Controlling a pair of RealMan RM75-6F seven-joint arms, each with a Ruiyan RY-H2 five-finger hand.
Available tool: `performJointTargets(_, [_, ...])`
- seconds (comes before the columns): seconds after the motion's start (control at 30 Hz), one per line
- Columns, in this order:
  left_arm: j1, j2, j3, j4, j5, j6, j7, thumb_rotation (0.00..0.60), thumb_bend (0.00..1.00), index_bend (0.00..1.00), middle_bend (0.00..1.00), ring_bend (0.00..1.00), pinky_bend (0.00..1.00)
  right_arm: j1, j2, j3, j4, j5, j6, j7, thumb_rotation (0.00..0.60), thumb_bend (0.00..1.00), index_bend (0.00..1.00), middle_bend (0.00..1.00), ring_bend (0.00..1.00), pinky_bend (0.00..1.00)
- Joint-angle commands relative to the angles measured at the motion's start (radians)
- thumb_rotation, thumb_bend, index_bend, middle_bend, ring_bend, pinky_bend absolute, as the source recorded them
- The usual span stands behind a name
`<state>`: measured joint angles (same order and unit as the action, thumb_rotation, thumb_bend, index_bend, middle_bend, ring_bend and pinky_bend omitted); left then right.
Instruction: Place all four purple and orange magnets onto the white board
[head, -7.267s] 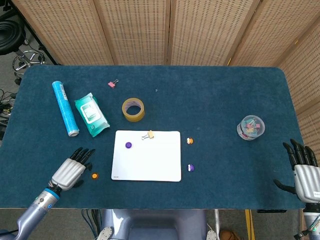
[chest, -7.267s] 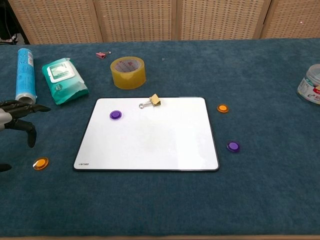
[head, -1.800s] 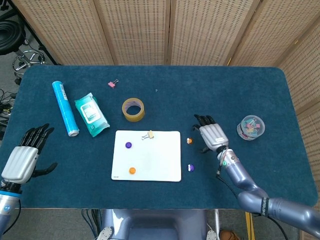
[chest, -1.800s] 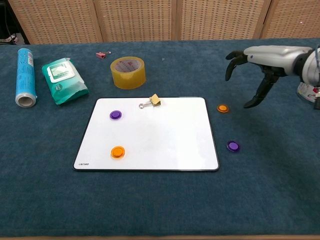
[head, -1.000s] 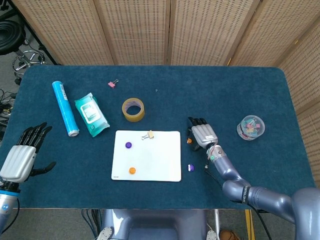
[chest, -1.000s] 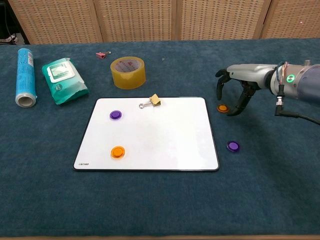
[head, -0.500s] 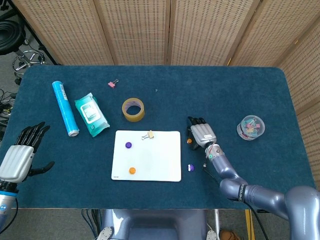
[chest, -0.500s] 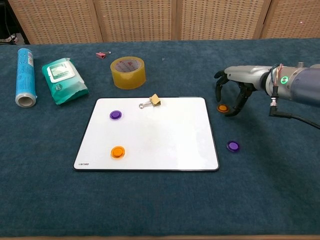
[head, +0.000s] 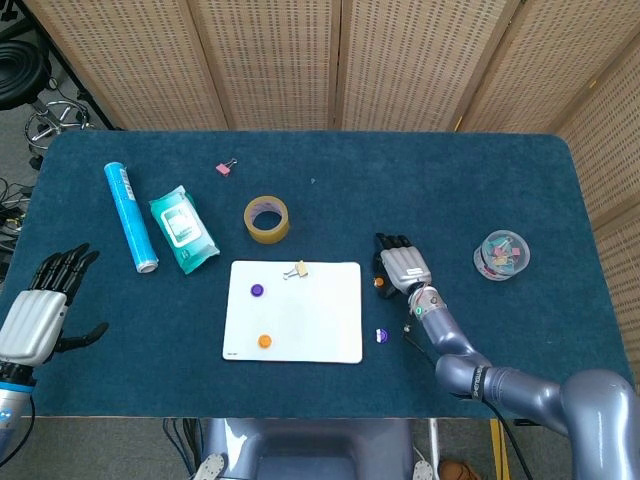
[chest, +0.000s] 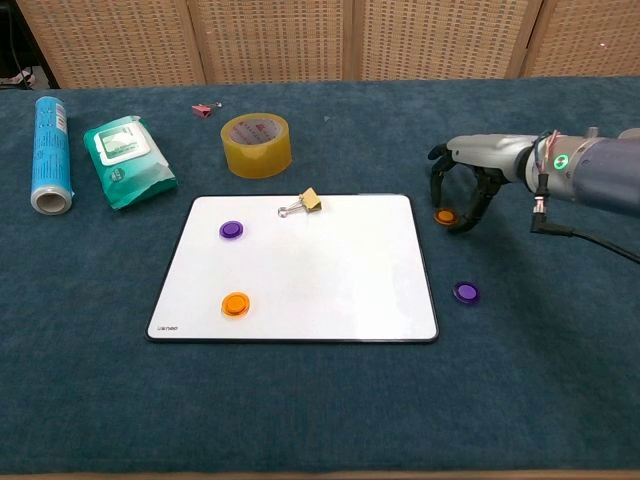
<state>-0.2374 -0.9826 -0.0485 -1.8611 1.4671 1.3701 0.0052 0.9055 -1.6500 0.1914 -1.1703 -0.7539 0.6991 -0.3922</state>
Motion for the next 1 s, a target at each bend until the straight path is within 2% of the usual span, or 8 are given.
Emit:
performJointTargets(0.03, [0.001,0.000,0.000,0.000,0.001,-0.001,0.000,0.600,0.20,0.00,0.00,0.00,0.00,0.003,-0.001,-0.001,0.002,0.006,-0.003,0.001,0.600,0.30,0.43,0.00,0.00,0.00])
performJointTargets(0.2, [0.002,0.001,-0.002,-0.001,0.002,-0.002,-0.002,0.600,0.20,0.00,0.00,0.00,0.00,0.009,-0.003,-0.004,0.007,0.015,-0.006,0.000,0.600,0.37,0.44,0.00,0.00,0.00])
performJointTargets(0.7, [0.005,0.008,-0.003,-0.002,0.010,-0.007,-0.016,0.600,0.20,0.00,0.00,0.00,0.00,0.008,-0.010,-0.012,0.007,-0.004,0.004,0.020,0.600,0.37,0.50,0.00,0.00,0.00])
performJointTargets(1.0, [0.005,0.010,-0.004,-0.004,0.009,-0.013,-0.016,0.600,0.20,0.00,0.00,0.00,0.00,-0.014,0.048,-0.009,-0.096,-0.064,0.058,0.039,0.600,0.37,0.52,0.00,0.00,0.00])
